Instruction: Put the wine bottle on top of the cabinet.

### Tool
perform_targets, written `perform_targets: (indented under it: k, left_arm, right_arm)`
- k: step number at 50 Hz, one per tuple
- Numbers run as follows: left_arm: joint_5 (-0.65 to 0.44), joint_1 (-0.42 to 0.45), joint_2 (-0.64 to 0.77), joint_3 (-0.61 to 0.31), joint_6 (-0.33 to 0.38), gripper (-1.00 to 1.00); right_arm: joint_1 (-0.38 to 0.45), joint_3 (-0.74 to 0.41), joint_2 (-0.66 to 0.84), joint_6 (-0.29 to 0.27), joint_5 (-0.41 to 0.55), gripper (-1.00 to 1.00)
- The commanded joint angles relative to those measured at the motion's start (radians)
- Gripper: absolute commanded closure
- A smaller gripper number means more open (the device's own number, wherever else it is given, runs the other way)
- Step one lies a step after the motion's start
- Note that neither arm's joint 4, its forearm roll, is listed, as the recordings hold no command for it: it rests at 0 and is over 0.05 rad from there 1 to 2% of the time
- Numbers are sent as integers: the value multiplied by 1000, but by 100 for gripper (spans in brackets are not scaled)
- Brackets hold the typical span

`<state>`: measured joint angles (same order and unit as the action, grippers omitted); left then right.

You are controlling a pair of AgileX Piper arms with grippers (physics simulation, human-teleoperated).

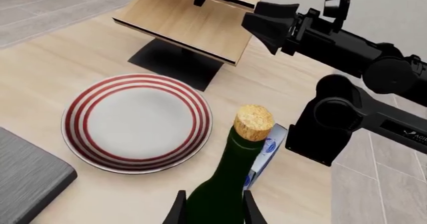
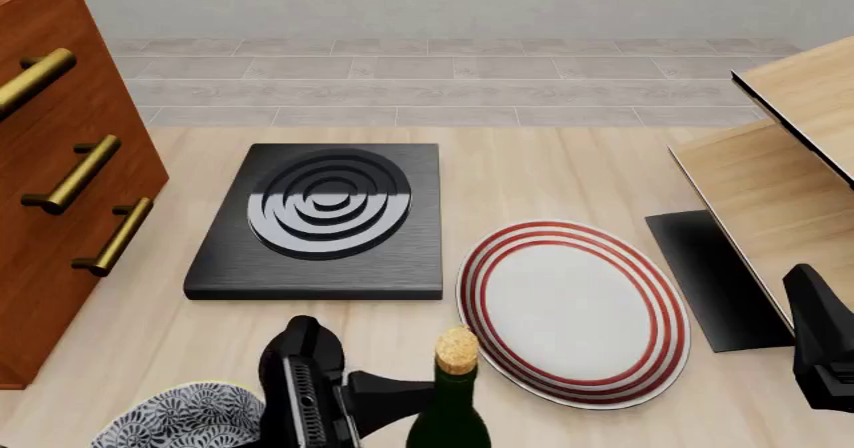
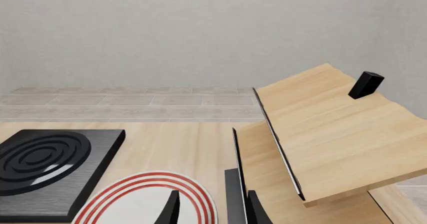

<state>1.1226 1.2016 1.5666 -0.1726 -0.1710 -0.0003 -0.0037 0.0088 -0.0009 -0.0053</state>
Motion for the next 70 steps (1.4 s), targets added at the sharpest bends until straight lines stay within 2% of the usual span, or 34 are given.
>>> perform_targets:
  k: [1, 8, 16, 26, 40, 52, 70]
  left_arm:
    - [-4, 0, -20, 4, 4, 100]
    - [-17, -4, -47, 11, 9, 100]
    - [-101, -27, -174, 22, 26, 100]
    - [-142, -49, -249, 33, 39, 100]
    - [-255, -75, -401, 37, 40, 100]
    - [-518, -135, -702, 20, 23, 100]
    - [-819, -211, -1010, -22, 45, 100]
  right_arm:
    - [0, 0, 0, 0, 0, -100]
    - [0, 0, 0, 0, 0, -100]
    - [0, 0, 0, 0, 0, -100]
    - [0, 0, 0, 0, 0, -100]
    - [0, 0, 0, 0, 0, -100]
    - [0, 0, 0, 0, 0, -100]
    - [0, 0, 0, 0, 0, -100]
